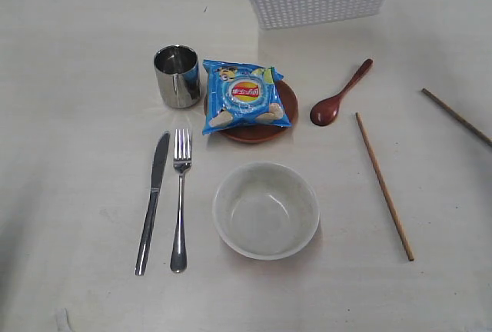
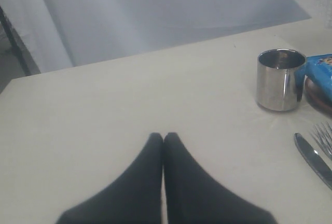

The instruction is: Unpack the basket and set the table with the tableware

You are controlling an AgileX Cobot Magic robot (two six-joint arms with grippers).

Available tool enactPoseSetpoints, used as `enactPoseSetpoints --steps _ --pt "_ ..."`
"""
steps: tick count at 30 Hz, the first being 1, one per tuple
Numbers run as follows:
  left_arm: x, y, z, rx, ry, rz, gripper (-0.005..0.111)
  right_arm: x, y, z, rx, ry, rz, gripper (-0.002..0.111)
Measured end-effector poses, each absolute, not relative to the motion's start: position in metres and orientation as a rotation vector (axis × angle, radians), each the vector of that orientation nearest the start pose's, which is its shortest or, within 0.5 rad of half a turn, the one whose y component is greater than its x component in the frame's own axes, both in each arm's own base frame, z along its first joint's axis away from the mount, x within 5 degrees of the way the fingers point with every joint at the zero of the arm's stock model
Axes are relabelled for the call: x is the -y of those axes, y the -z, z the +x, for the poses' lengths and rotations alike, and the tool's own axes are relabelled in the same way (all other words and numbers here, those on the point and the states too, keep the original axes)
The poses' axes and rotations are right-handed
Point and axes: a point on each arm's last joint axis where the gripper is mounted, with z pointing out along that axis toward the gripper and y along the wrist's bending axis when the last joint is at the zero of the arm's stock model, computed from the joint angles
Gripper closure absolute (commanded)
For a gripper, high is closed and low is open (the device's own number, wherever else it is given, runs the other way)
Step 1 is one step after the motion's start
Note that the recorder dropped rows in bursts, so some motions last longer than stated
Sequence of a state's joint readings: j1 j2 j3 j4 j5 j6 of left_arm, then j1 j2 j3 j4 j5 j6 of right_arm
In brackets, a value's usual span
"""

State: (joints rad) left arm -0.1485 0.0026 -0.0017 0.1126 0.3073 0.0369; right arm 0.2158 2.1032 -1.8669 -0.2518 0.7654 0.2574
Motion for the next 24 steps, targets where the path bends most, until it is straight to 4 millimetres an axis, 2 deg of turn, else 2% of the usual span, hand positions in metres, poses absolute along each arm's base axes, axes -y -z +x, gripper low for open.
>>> enactPoseSetpoints --steps 3,5,9,11,16,19,22,24 --pt "0.005 -0.186 0.054 -1.774 -0.027 0.237 0.107 -0.088 -0.254 0.479 -2.487 -0.059 -0.055 0.108" --pt "0.005 -0.186 0.054 -1.774 -0.027 0.237 0.107 -0.085 -0.245 0.482 -2.516 -0.098 -0.035 0.099" --pt "0.005 -0.186 0.054 -1.774 -0.027 0.237 0.107 -0.087 -0.227 0.484 -2.576 -0.182 -0.046 0.064" --pt "0.005 -0.186 0.054 -1.774 -0.027 0.237 0.107 -0.089 -0.225 0.484 -2.582 -0.216 -0.055 0.052" --pt "0.005 -0.186 0.054 -1.774 -0.027 0.237 0.107 -0.091 -0.228 0.481 -2.613 -0.236 -0.062 0.054" --pt "0.005 -0.186 0.054 -1.774 -0.027 0.237 0.107 -0.086 -0.234 0.478 -2.672 -0.237 -0.056 0.055" --pt "0.005 -0.186 0.054 -1.774 -0.027 0.237 0.107 -0.071 -0.241 0.473 -2.771 -0.244 -0.036 0.059" --pt "0.005 -0.186 0.054 -1.774 -0.027 0.237 0.107 -0.054 -0.241 0.469 -2.846 -0.255 0.006 0.059"
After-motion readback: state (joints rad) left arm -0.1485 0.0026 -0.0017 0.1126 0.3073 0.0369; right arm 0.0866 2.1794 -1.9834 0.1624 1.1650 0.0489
